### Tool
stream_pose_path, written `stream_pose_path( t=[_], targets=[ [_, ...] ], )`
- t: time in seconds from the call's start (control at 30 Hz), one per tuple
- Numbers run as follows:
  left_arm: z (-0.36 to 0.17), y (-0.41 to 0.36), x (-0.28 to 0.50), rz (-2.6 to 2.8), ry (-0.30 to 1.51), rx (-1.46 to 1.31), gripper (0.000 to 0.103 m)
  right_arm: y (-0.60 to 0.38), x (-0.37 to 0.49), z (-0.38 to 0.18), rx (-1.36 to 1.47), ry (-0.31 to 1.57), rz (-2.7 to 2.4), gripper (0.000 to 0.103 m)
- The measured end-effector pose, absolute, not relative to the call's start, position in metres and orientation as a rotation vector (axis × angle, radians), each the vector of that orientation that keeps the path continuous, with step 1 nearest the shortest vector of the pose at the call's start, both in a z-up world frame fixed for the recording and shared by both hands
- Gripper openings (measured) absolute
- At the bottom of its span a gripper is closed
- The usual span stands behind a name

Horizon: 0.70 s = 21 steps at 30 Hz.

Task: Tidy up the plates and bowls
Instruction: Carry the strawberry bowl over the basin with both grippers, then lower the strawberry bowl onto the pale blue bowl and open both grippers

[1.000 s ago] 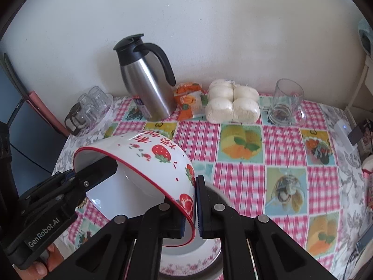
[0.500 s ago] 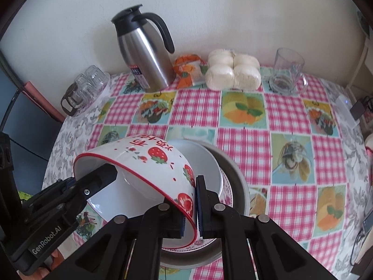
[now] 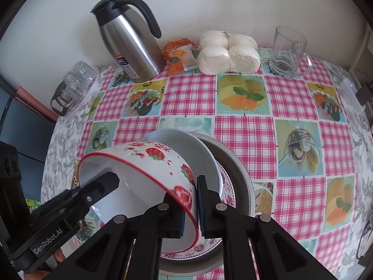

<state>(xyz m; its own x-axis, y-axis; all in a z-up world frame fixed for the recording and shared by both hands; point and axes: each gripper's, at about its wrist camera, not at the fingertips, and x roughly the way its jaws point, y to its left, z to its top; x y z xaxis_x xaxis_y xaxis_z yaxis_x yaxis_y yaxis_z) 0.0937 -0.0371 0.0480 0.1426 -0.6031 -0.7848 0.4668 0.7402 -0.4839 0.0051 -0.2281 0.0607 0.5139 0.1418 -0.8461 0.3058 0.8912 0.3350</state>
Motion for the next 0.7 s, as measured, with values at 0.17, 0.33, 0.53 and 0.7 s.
stream_pose_path(
  t=[0.17,0.33,0.53,0.7],
  targets=[
    [0.046,-0.036,0.099,-0.770,1.207,-0.166,0.016,-0.236,0.010,0.048,0.495,1.061,-0.133,0.014],
    [0.043,-0.035,0.103,-0.741,1.206,-0.160,0.016,-0.238,0.012,0.046,0.496,1.060,-0.124,0.014],
    [0.038,-0.035,0.107,-0.734,1.223,-0.170,0.016,-0.236,0.012,0.050,0.469,1.052,-0.132,0.014],
    [0.037,-0.036,0.108,-0.730,1.221,-0.167,0.016,-0.237,0.008,0.051,0.492,1.028,-0.117,0.016]
  ],
)
